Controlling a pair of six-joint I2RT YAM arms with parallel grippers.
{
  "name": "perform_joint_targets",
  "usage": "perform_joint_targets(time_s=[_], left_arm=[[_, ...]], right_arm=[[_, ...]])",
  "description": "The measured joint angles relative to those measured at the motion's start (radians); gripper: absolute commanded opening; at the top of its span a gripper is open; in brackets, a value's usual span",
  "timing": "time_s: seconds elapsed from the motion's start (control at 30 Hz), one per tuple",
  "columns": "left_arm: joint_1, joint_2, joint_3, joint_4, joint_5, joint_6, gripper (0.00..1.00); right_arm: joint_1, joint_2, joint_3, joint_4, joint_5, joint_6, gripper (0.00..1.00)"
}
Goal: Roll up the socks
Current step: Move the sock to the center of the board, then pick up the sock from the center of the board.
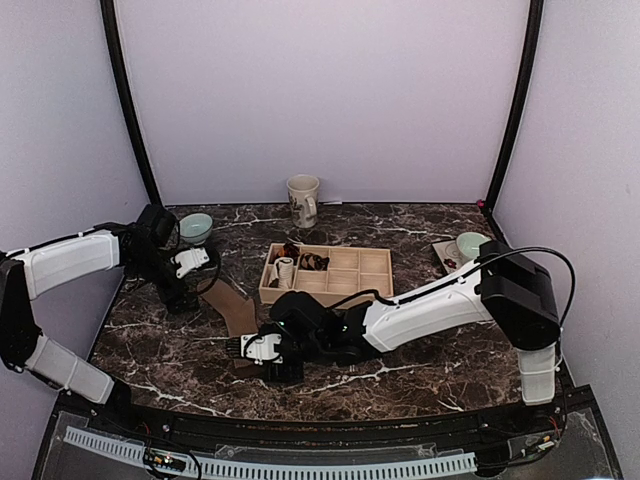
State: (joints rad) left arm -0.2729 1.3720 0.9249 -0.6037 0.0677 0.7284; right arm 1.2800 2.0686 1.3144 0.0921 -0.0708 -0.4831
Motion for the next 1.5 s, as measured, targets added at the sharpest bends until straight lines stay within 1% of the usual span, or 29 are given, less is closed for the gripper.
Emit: perform_joint_targets(time_s=[0.13,0.23,0.4,0.53,0.57,0.7,0.73,1.03,1.37,1.43,1.5], left_arm=[[0.052,-0.061,-0.063,-0.019,0.003,0.016,0.97],[0.052,-0.093,-0.082,-0.038,0.015,0.019,0.96],[0.052,-0.103,-0.083,-0.043,0.044,0.011,0.96],[0.052,-0.102,-0.092,-0.042,0.054,0.0,0.96],[0.052,-0.102,-0.096,-0.042,0.058,-0.003,0.96],[0.052,-0.103,-0.106,-0.042,0.073,-0.007,0.96],[0.052,-0.103,-0.111,-0.042,0.074,-0.007,0.96],[0.052,-0.113,-0.134,-0.043,0.075,-0.002,0.96],[0.052,-0.128,-0.12,-0.087,0.1,-0.001,0.95],[0.052,-0.142,-0.12,-0.093,0.101,0.002,0.95],[0.052,-0.158,-0.123,-0.098,0.1,0.005,0.96]], right_arm=[[-0.008,0.011,0.0,0.004,-0.035,0.011,0.61],[-0.011,0.033,0.0,0.003,-0.059,0.018,0.59],[-0.013,0.071,0.007,-0.012,-0.074,0.027,0.59],[-0.019,0.077,0.022,-0.026,-0.071,0.024,0.55],[-0.02,0.078,0.026,-0.031,-0.073,0.024,0.53],[-0.03,0.092,0.044,-0.041,-0.096,0.026,0.39],[-0.034,0.098,0.051,-0.045,-0.105,0.034,0.37],[-0.09,0.14,0.099,-0.066,-0.233,0.105,0.36],[-0.096,0.15,0.098,-0.046,-0.255,0.165,0.09],[-0.096,0.151,0.098,-0.041,-0.256,0.177,0.06],[-0.096,0.153,0.101,-0.04,-0.261,0.2,0.05]])
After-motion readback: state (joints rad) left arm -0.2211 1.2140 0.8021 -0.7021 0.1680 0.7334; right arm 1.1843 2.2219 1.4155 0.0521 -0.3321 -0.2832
